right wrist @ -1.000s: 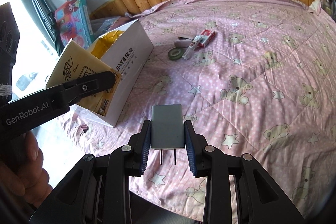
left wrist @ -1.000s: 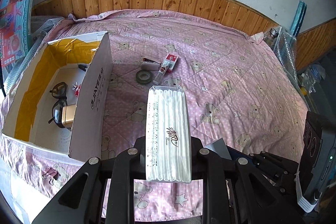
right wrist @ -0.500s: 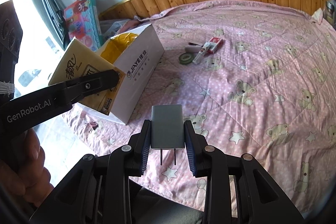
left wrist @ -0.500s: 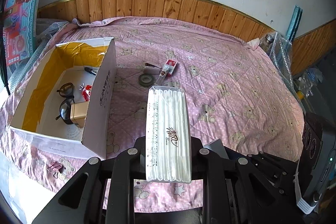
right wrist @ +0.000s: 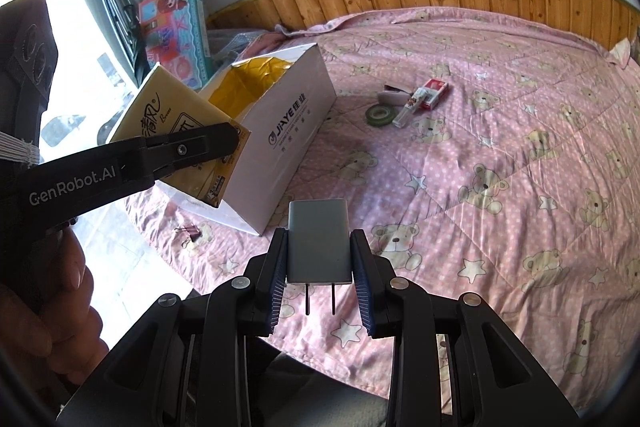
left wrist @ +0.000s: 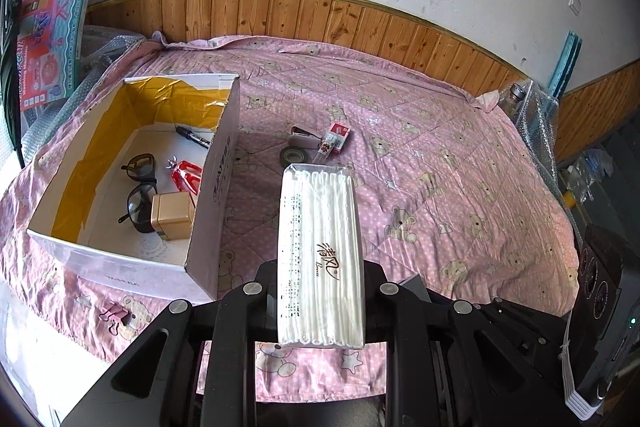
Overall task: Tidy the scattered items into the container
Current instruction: 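Lift and carry the tissue pack and charger over the cardboard box with both tools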
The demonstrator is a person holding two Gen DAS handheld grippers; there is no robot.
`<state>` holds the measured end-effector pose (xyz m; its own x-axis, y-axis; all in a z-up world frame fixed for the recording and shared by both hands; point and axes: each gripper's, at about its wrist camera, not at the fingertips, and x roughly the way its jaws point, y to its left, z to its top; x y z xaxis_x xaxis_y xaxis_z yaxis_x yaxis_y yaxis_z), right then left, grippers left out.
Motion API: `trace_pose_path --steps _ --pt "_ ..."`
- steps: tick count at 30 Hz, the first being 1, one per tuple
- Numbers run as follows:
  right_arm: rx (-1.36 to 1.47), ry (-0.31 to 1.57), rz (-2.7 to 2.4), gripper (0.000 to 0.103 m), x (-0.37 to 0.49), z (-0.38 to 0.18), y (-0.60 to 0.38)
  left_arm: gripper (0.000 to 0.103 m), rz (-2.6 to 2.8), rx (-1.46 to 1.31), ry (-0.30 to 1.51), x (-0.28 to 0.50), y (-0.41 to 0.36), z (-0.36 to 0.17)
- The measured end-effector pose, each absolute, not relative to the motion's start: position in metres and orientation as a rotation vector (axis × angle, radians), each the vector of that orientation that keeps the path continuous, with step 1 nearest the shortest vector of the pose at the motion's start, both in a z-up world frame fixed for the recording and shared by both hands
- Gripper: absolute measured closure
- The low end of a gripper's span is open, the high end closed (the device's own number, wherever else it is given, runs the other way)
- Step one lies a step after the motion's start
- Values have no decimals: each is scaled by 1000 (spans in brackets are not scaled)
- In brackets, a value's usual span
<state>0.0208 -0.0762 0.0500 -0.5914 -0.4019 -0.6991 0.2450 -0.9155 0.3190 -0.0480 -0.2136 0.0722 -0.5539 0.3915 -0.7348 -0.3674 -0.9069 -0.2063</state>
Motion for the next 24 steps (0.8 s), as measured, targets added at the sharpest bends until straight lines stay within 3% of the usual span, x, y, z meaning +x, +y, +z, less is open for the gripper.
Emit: trace_pose_path --steps 24 --pt "1158 -177 -2425 71 -22 62 -118 80 2508 -1169 -196 -84 -272 83"
